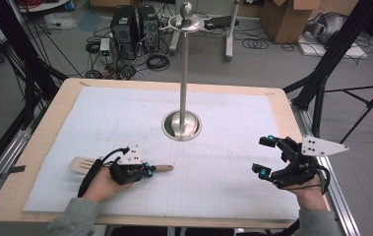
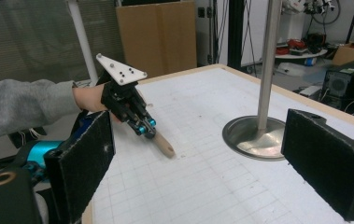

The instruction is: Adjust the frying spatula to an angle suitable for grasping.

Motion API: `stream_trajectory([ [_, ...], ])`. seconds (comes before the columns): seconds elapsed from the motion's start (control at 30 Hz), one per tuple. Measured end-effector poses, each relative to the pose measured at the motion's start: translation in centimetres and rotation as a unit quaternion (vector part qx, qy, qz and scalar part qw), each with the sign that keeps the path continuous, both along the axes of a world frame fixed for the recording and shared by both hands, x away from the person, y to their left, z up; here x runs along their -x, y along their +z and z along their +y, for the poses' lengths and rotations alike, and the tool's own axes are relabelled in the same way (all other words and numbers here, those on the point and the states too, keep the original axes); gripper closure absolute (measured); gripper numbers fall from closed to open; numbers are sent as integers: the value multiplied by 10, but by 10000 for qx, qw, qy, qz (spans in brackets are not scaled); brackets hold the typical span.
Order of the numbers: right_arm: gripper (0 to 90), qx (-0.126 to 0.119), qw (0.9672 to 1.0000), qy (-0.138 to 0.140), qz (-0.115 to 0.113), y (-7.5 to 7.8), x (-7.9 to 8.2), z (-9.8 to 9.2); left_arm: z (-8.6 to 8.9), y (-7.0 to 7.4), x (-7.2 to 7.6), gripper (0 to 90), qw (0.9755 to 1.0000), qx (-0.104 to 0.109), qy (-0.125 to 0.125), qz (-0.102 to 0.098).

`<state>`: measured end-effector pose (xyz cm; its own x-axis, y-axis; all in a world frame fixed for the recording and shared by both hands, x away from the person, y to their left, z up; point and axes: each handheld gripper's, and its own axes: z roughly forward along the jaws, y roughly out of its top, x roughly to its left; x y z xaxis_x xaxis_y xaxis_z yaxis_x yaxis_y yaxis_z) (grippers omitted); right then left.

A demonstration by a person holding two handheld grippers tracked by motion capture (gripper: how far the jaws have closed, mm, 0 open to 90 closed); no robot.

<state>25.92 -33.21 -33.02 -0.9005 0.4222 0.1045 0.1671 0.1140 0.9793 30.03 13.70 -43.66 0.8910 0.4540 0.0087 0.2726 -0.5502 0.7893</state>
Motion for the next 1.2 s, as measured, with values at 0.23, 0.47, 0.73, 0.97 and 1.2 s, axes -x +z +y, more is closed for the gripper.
stream_trajectory([
  [0.23, 86, 32, 10000, 24, 2, -1, -1, 2, -2, 0, -9, 898, 9994, -86, 306, -122],
  [0.47, 86, 7, 10000, 20, -7, -1, -2, 0, 2, -1, -22, 898, 9979, 27, 644, -80],
  [0.73, 86, -12, 10000, 38, 16, -1, -4, 1, 11, 10, -17, 897, 9980, 121, 618, 12],
  [0.97, 86, 22, 10000, 65, 33, -2, -4, 3, 34, 29, -12, 898, 9969, 221, 735, -182],
  [1.2, 86, 42, 9999, 102, 61, -2, -5, 5, 51, 31, -21, 898, 9971, 197, 735, -52],
])
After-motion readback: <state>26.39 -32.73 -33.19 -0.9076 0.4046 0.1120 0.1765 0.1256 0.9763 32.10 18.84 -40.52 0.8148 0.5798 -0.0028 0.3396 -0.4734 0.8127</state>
